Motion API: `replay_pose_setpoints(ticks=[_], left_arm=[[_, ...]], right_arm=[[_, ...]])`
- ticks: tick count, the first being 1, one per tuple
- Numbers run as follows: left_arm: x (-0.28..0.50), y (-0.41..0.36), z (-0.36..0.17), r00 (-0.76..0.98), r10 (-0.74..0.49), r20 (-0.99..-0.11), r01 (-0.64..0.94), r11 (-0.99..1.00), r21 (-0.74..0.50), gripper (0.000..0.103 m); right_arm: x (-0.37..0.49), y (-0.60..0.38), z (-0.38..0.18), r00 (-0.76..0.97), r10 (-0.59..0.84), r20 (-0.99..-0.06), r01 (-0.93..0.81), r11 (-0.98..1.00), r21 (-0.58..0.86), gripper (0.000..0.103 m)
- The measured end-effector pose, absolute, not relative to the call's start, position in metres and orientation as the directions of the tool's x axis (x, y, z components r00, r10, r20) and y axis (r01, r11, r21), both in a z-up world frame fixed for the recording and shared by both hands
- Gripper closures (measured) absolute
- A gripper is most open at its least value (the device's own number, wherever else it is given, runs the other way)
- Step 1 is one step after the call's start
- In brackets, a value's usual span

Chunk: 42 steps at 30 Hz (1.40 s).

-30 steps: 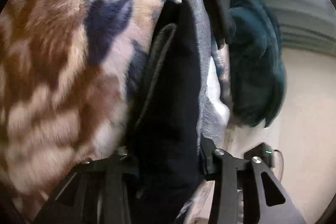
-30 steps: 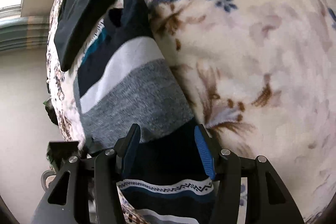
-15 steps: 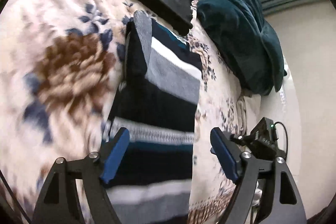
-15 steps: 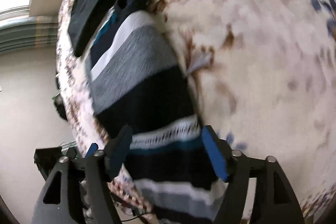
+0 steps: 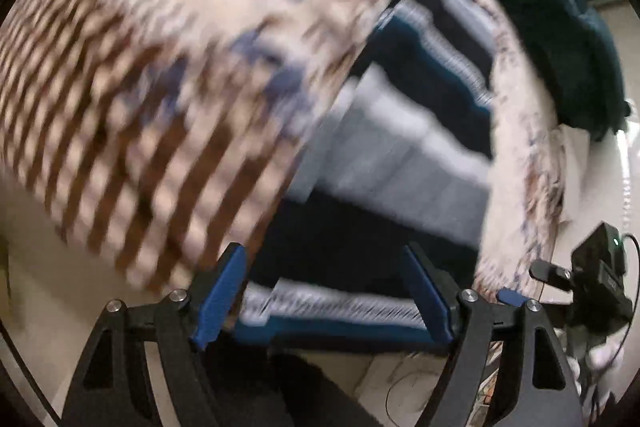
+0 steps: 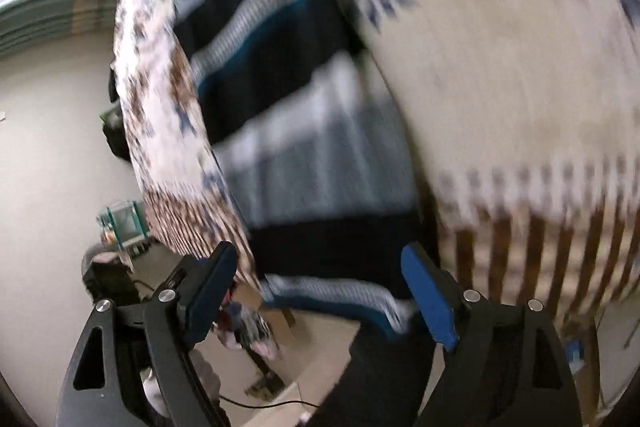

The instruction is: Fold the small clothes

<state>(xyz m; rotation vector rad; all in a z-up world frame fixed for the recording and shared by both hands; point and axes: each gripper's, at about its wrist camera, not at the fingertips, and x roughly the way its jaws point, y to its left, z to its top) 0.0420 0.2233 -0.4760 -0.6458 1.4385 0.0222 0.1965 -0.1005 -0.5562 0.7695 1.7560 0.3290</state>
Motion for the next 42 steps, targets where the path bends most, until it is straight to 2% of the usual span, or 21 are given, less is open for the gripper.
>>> replay_pose_setpoints(ticks=[4, 6, 8, 9, 11, 12, 13, 14, 18, 19, 20, 22, 24, 25, 26, 28, 31, 35, 38, 42], left_arm=[[0.017, 0.217, -0.500, 0.127, -0.369, -0.921, -0.403, 0.829, -0.388, 0.027], [0.010, 0.213, -0.504, 0.133, -0.378, -0.916, -0.397, 0.827, -0.399, 0.032], [0.008, 0.207, -0.507, 0.131, -0.378, -0.916, -0.381, 0.834, -0.399, 0.064], [0.006, 0.205, -0.505, 0.129, -0.373, -0.919, -0.373, 0.840, -0.394, 0.070], [0.005, 0.201, -0.506, 0.137, -0.348, -0.928, -0.360, 0.855, -0.374, 0.092], [0.004, 0.201, -0.504, 0.150, -0.344, -0.927, -0.362, 0.853, -0.376, 0.092], [0.004, 0.201, -0.503, 0.160, -0.345, -0.925, -0.365, 0.850, -0.380, 0.095], [0.003, 0.203, -0.500, 0.170, -0.345, -0.923, -0.370, 0.846, -0.385, 0.097], [-0.008, 0.214, -0.486, 0.202, -0.339, -0.919, -0.385, 0.835, -0.393, 0.097], [-0.009, 0.216, -0.485, 0.207, -0.339, -0.918, -0.387, 0.833, -0.395, 0.097], [-0.010, 0.218, -0.483, 0.212, -0.343, -0.915, -0.388, 0.830, -0.401, 0.097], [-0.011, 0.221, -0.479, 0.222, -0.352, -0.910, -0.387, 0.824, -0.413, 0.097], [-0.011, 0.222, -0.475, 0.227, -0.362, -0.904, -0.379, 0.823, -0.424, 0.097], [-0.011, 0.223, -0.474, 0.226, -0.362, -0.904, -0.376, 0.824, -0.424, 0.097], [-0.011, 0.223, -0.472, 0.227, -0.365, -0.903, -0.375, 0.823, -0.427, 0.097], [-0.011, 0.223, -0.468, 0.236, -0.378, -0.895, -0.378, 0.813, -0.443, 0.098], [-0.012, 0.227, -0.453, 0.270, -0.416, -0.868, -0.389, 0.778, -0.494, 0.098], [-0.010, 0.230, -0.443, 0.293, -0.430, -0.854, -0.375, 0.770, -0.517, 0.098], [-0.009, 0.232, -0.447, 0.280, -0.416, -0.865, -0.384, 0.777, -0.498, 0.098], [-0.013, 0.239, -0.449, 0.274, -0.414, -0.868, -0.406, 0.768, -0.495, 0.098]], right_arm=[[0.148, -0.103, -0.573, -0.187, 0.629, -0.755, 0.353, 0.760, 0.546, 0.017], [0.130, -0.102, -0.586, -0.198, 0.627, -0.754, 0.368, 0.760, 0.535, 0.025], [0.119, -0.099, -0.595, -0.209, 0.630, -0.748, 0.376, 0.758, 0.533, 0.048], [0.114, -0.095, -0.601, -0.220, 0.625, -0.749, 0.371, 0.764, 0.528, 0.051], [0.110, -0.088, -0.608, -0.230, 0.609, -0.759, 0.358, 0.778, 0.516, 0.061], [0.111, -0.083, -0.609, -0.235, 0.596, -0.768, 0.348, 0.789, 0.506, 0.066], [0.110, -0.080, -0.611, -0.241, 0.578, -0.780, 0.340, 0.803, 0.490, 0.080], [0.109, -0.080, -0.610, -0.241, 0.569, -0.786, 0.338, 0.809, 0.481, 0.088], [0.106, -0.079, -0.600, -0.224, 0.541, -0.811, 0.328, 0.825, 0.460, 0.086], [0.104, -0.079, -0.600, -0.227, 0.545, -0.807, 0.338, 0.821, 0.460, 0.079], [0.104, -0.080, -0.602, -0.247, 0.552, -0.796, 0.348, 0.817, 0.459, 0.062], [0.102, -0.088, -0.601, -0.247, 0.550, -0.798, 0.352, 0.818, 0.455, 0.047], [0.101, -0.086, -0.602, -0.246, 0.531, -0.811, 0.333, 0.832, 0.444, 0.047], [0.100, -0.085, -0.604, -0.251, 0.520, -0.816, 0.321, 0.841, 0.436, 0.061], [0.098, -0.084, -0.604, -0.227, 0.516, -0.826, 0.325, 0.840, 0.435, 0.097], [0.094, -0.080, -0.601, -0.207, 0.531, -0.822, 0.337, 0.827, 0.449, 0.098], [0.090, -0.075, -0.586, -0.133, 0.628, -0.767, 0.386, 0.746, 0.543, 0.098], [0.085, -0.075, -0.565, -0.034, 0.778, -0.628, 0.471, 0.566, 0.676, 0.098], [0.078, -0.081, -0.576, 0.012, 0.840, -0.542, 0.566, 0.441, 0.696, 0.098], [0.065, -0.105, -0.609, -0.011, 0.798, -0.602, 0.653, 0.462, 0.600, 0.098]])
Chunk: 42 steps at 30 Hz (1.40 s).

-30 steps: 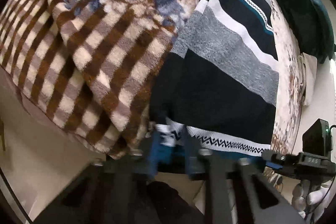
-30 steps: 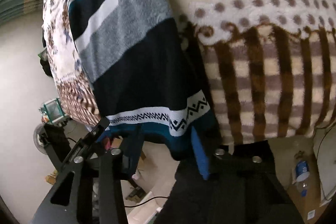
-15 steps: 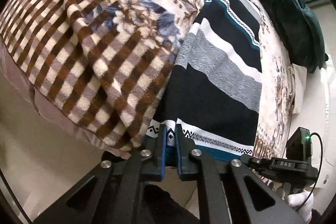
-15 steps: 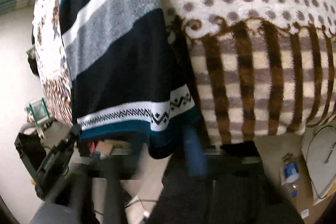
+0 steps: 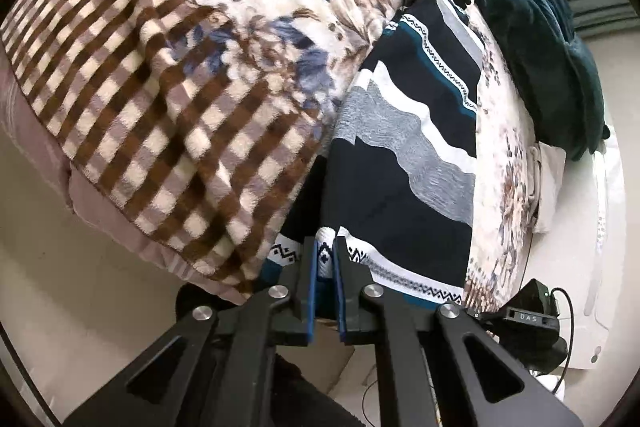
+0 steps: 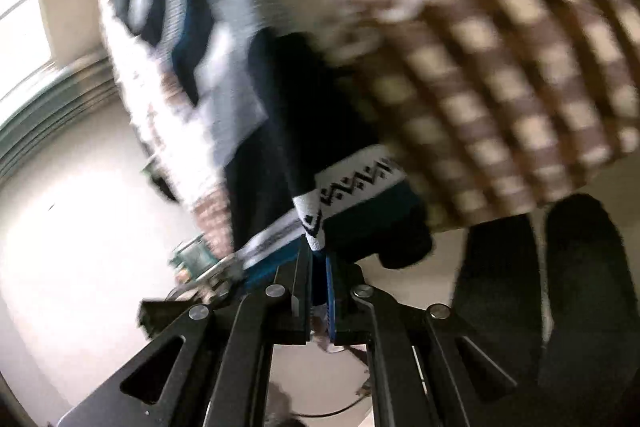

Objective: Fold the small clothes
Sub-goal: 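Close both tools on the patterned hem band of the sweater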

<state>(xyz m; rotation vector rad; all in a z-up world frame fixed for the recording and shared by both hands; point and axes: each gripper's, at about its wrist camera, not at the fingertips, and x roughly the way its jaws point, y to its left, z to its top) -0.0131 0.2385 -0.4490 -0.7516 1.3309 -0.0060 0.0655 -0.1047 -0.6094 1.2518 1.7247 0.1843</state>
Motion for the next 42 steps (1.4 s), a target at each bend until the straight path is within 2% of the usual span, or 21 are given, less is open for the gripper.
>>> replay_pose_setpoints(ticks=[4, 7, 9, 14, 15, 17, 18, 19, 21, 22, 23, 27, 33, 34, 35, 36, 37, 38, 42], left_arm=[[-0.017, 0.239, -0.450, 0.267, -0.411, -0.871, -0.402, 0.774, -0.489, 0.098], [-0.020, 0.242, -0.458, 0.241, -0.394, -0.887, -0.412, 0.786, -0.461, 0.098], [-0.021, 0.246, -0.472, 0.197, -0.354, -0.914, -0.410, 0.818, -0.404, 0.098], [-0.023, 0.257, -0.493, 0.180, -0.400, -0.899, -0.456, 0.775, -0.437, 0.095], [-0.023, 0.256, -0.495, 0.186, -0.424, -0.886, -0.457, 0.761, -0.460, 0.092], [-0.021, 0.251, -0.496, 0.189, -0.443, -0.877, -0.450, 0.754, -0.478, 0.064], [-0.020, 0.248, -0.496, 0.199, -0.455, -0.868, -0.441, 0.749, -0.494, 0.060], [-0.018, 0.245, -0.497, 0.201, -0.457, -0.867, -0.436, 0.751, -0.497, 0.059], [-0.014, 0.238, -0.500, 0.197, -0.460, -0.866, -0.424, 0.756, -0.499, 0.059], [-0.010, 0.235, -0.504, 0.193, -0.458, -0.868, -0.415, 0.763, -0.495, 0.058], [-0.008, 0.231, -0.508, 0.181, -0.446, -0.877, -0.406, 0.778, -0.479, 0.058], [0.001, 0.223, -0.528, 0.136, -0.439, -0.888, -0.391, 0.800, -0.455, 0.051], [-0.002, 0.222, -0.527, 0.156, -0.441, -0.884, -0.408, 0.786, -0.464, 0.050], [-0.005, 0.227, -0.525, 0.167, -0.432, -0.886, -0.407, 0.788, -0.461, 0.053], [-0.007, 0.228, -0.521, 0.184, -0.418, -0.890, -0.406, 0.792, -0.456, 0.074], [-0.007, 0.227, -0.519, 0.199, -0.403, -0.894, -0.402, 0.798, -0.449, 0.088], [-0.007, 0.226, -0.517, 0.202, -0.397, -0.895, -0.389, 0.806, -0.445, 0.094], [-0.006, 0.224, -0.513, 0.209, -0.386, -0.898, -0.372, 0.818, -0.438, 0.096], [-0.010, 0.212, -0.480, 0.279, -0.336, -0.900, -0.315, 0.853, -0.416, 0.097]], right_arm=[[0.062, -0.118, -0.603, -0.002, 0.767, -0.642, 0.637, 0.496, 0.590, 0.098], [0.064, -0.119, -0.596, 0.031, 0.817, -0.575, 0.656, 0.418, 0.629, 0.098], [0.064, -0.119, -0.597, 0.018, 0.823, -0.568, 0.656, 0.419, 0.628, 0.098], [0.068, -0.115, -0.617, -0.114, 0.708, -0.696, 0.603, 0.607, 0.518, 0.097], [0.071, -0.114, -0.618, -0.123, 0.696, -0.707, 0.585, 0.626, 0.515, 0.097], [0.077, -0.110, -0.619, -0.149, 0.693, -0.705, 0.549, 0.651, 0.524, 0.095], [0.080, -0.108, -0.618, -0.157, 0.688, -0.709, 0.538, 0.661, 0.523, 0.093], [0.083, -0.106, -0.615, -0.173, 0.671, -0.721, 0.511, 0.687, 0.517, 0.086], [0.089, -0.096, -0.614, -0.193, 0.640, -0.743, 0.464, 0.727, 0.506, 0.065], [0.088, -0.094, -0.611, -0.198, 0.630, -0.751, 0.443, 0.741, 0.504, 0.046], [0.087, -0.095, -0.611, -0.199, 0.623, -0.757, 0.420, 0.752, 0.508, 0.041], [0.088, -0.080, -0.621, -0.221, 0.581, -0.783, 0.366, 0.794, 0.486, 0.041], [0.083, -0.078, -0.641, -0.201, 0.605, -0.771, 0.431, 0.761, 0.485, 0.041], [0.082, -0.081, -0.639, -0.179, 0.612, -0.771, 0.448, 0.748, 0.490, 0.041], [0.081, -0.084, -0.637, -0.160, 0.617, -0.771, 0.452, 0.740, 0.498, 0.041], [0.080, -0.089, -0.632, -0.132, 0.613, -0.779, 0.454, 0.736, 0.503, 0.042], [0.079, -0.093, -0.625, -0.093, 0.607, -0.789, 0.452, 0.732, 0.510, 0.060], [0.078, -0.097, -0.615, -0.035, 0.596, -0.802, 0.441, 0.729, 0.523, 0.092], [0.078, -0.097, -0.600, -0.013, 0.589, -0.808, 0.418, 0.738, 0.530, 0.092]])
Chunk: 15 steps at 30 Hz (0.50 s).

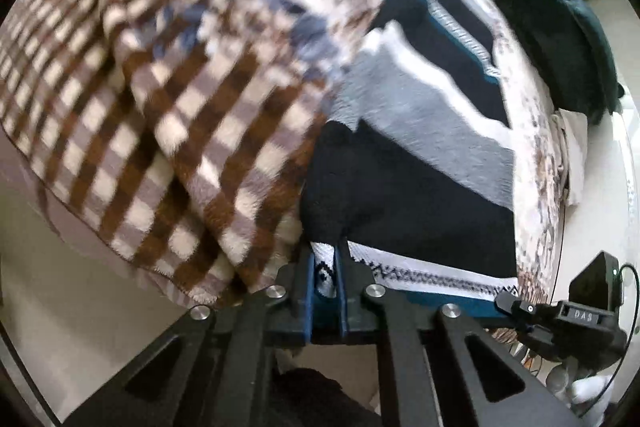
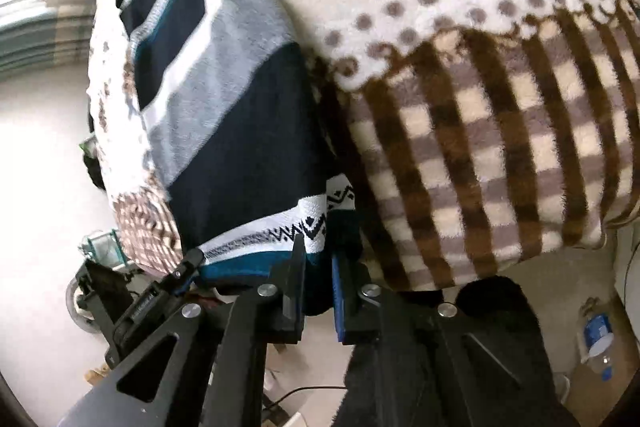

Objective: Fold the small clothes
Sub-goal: 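Close both tools on the patterned hem band of the sweater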

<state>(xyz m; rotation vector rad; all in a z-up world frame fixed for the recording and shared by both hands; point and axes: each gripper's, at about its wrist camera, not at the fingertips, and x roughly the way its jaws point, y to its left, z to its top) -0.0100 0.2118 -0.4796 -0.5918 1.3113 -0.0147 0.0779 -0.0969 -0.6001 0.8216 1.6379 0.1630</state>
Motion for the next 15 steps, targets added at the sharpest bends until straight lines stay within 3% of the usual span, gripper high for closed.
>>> replay_pose_setpoints(ticks=[3, 8, 10, 15], left_arm=[[-0.015, 0.218, -0.458, 0.328, -0.359, -0.874, -0.338, 0.819, -0.463, 0.097], [-0.016, 0.236, -0.436, 0.392, -0.430, -0.814, -0.398, 0.718, -0.571, 0.097], [-0.013, 0.239, -0.437, 0.375, -0.423, -0.825, -0.402, 0.728, -0.556, 0.097], [-0.016, 0.245, -0.470, 0.316, -0.429, -0.846, -0.458, 0.712, -0.532, 0.097]], right_arm=[[0.079, -0.096, -0.587, 0.017, 0.645, -0.764, 0.429, 0.686, 0.588, 0.094], [0.079, -0.097, -0.570, 0.116, 0.794, -0.597, 0.520, 0.464, 0.717, 0.094], [0.077, -0.100, -0.567, 0.154, 0.826, -0.542, 0.562, 0.377, 0.736, 0.094], [0.078, -0.109, -0.567, 0.123, 0.811, -0.572, 0.581, 0.409, 0.704, 0.094]])
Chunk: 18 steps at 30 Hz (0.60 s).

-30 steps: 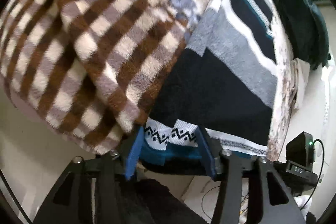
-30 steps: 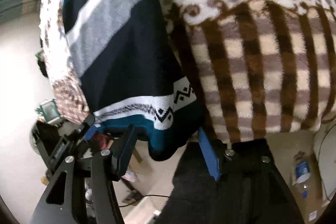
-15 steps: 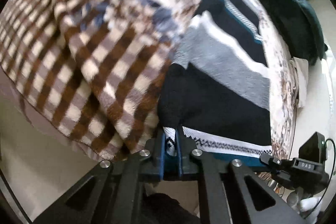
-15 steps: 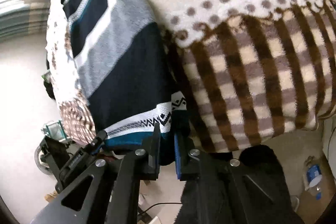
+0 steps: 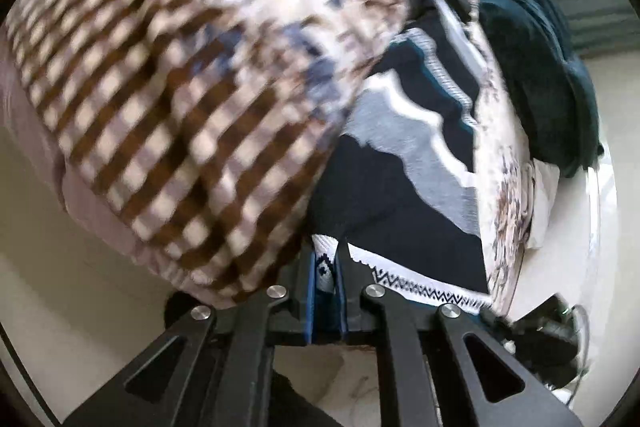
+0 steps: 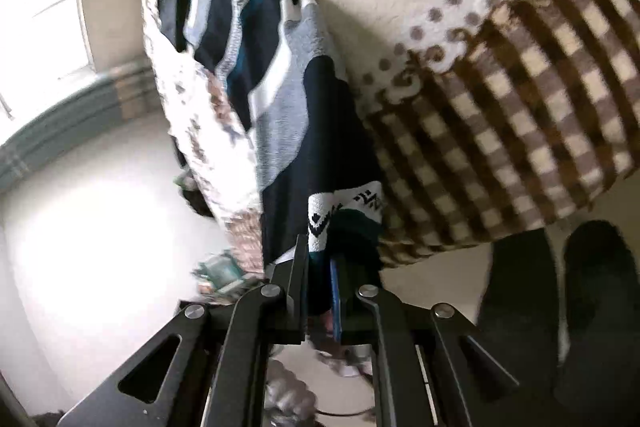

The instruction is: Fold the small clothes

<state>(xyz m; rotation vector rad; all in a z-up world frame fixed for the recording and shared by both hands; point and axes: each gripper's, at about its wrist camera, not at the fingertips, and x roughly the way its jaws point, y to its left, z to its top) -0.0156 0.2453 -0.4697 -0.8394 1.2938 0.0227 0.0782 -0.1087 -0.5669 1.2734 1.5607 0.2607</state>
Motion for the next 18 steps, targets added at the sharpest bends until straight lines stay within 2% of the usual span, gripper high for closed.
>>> replay_pose_setpoints(ticks=[4, 7, 10, 13, 14, 15, 17, 18], left_arm=[[-0.025, 0.251, -0.478, 0.295, -0.405, -0.865, -0.471, 0.727, -0.501, 0.098], [-0.027, 0.251, -0.490, 0.248, -0.396, -0.884, -0.445, 0.765, -0.467, 0.097], [-0.026, 0.252, -0.504, 0.210, -0.417, -0.884, -0.438, 0.769, -0.466, 0.095], [-0.024, 0.256, -0.510, 0.180, -0.450, -0.875, -0.434, 0.762, -0.481, 0.094], [-0.024, 0.258, -0.509, 0.184, -0.456, -0.871, -0.436, 0.756, -0.488, 0.090], [-0.023, 0.261, -0.506, 0.192, -0.454, -0.870, -0.439, 0.754, -0.490, 0.085], [-0.020, 0.269, -0.501, 0.214, -0.450, -0.867, -0.444, 0.746, -0.497, 0.057], [-0.020, 0.272, -0.499, 0.234, -0.450, -0.862, -0.447, 0.737, -0.506, 0.052]], right_arm=[[0.066, -0.108, -0.592, 0.079, 0.807, -0.585, 0.658, 0.398, 0.639, 0.094], [0.064, -0.099, -0.593, 0.056, 0.801, -0.597, 0.638, 0.431, 0.638, 0.094], [0.071, -0.081, -0.614, -0.057, 0.775, -0.630, 0.592, 0.534, 0.603, 0.093], [0.081, -0.074, -0.635, -0.171, 0.684, -0.709, 0.514, 0.676, 0.528, 0.083], [0.083, -0.073, -0.638, -0.196, 0.671, -0.715, 0.503, 0.695, 0.514, 0.074], [0.086, -0.073, -0.638, -0.205, 0.667, -0.716, 0.493, 0.702, 0.513, 0.071], [0.093, -0.072, -0.629, -0.204, 0.652, -0.731, 0.440, 0.728, 0.526, 0.052], [0.096, -0.072, -0.625, -0.200, 0.646, -0.736, 0.416, 0.737, 0.533, 0.048]])
